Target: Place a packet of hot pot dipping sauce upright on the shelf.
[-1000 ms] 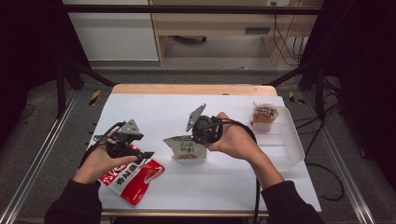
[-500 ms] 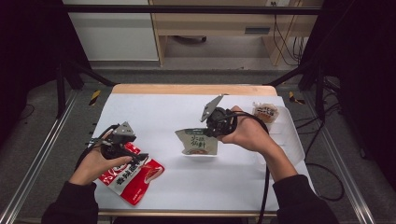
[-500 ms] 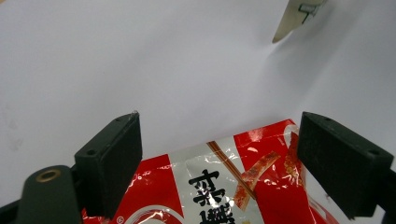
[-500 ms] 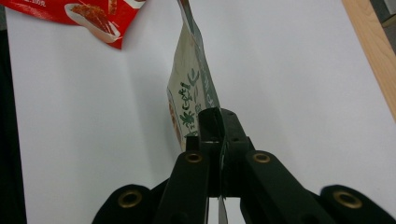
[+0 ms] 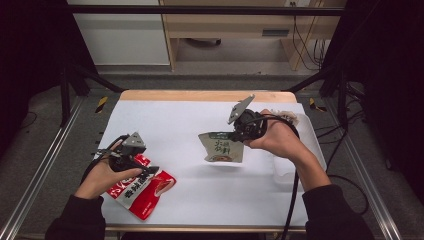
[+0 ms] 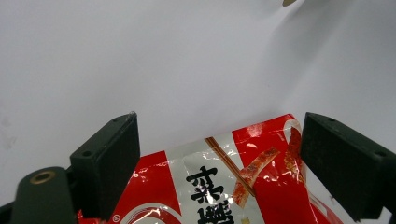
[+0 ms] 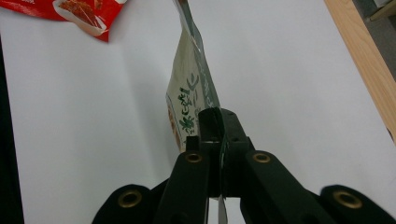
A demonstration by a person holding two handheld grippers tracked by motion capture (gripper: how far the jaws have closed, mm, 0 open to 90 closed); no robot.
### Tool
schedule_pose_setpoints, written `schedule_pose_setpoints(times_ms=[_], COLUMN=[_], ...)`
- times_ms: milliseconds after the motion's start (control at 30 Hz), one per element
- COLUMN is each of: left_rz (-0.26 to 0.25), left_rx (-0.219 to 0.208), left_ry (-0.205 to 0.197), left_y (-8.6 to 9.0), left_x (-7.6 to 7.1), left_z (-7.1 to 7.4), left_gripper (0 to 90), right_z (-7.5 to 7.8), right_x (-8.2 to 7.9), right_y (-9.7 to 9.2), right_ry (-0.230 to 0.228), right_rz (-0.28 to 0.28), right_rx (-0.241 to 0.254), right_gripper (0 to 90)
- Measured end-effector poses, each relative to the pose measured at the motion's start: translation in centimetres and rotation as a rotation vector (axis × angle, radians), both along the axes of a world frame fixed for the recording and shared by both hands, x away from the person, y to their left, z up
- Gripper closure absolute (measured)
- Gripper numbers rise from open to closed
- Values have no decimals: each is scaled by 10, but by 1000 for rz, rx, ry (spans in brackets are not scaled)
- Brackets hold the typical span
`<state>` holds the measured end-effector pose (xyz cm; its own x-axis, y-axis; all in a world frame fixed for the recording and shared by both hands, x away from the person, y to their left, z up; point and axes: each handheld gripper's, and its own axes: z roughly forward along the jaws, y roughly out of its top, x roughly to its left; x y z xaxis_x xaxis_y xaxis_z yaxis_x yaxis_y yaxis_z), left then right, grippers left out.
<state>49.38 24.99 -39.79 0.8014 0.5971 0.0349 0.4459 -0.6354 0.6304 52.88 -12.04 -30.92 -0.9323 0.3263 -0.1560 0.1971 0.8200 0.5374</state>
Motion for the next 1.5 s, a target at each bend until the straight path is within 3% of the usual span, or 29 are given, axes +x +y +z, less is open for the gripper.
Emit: schedule_pose_setpoints(times_ms=[667, 1167, 1500], left_rz=[2, 8, 8], left_rx=[10, 7, 5], left_ry=[6, 4, 4], left_y=[2, 5, 5], left_x=[1, 1, 0], left_z=[-2, -1, -2], left_gripper=[121, 120, 120], right_z=[5, 29, 47], right_x=[2, 6, 9], right_y=[-19, -39, -57], right_ry=[-6, -56, -91], right_rz=[-12, -48, -84], right_rx=[22, 15, 52], right_gripper=[900, 900, 900])
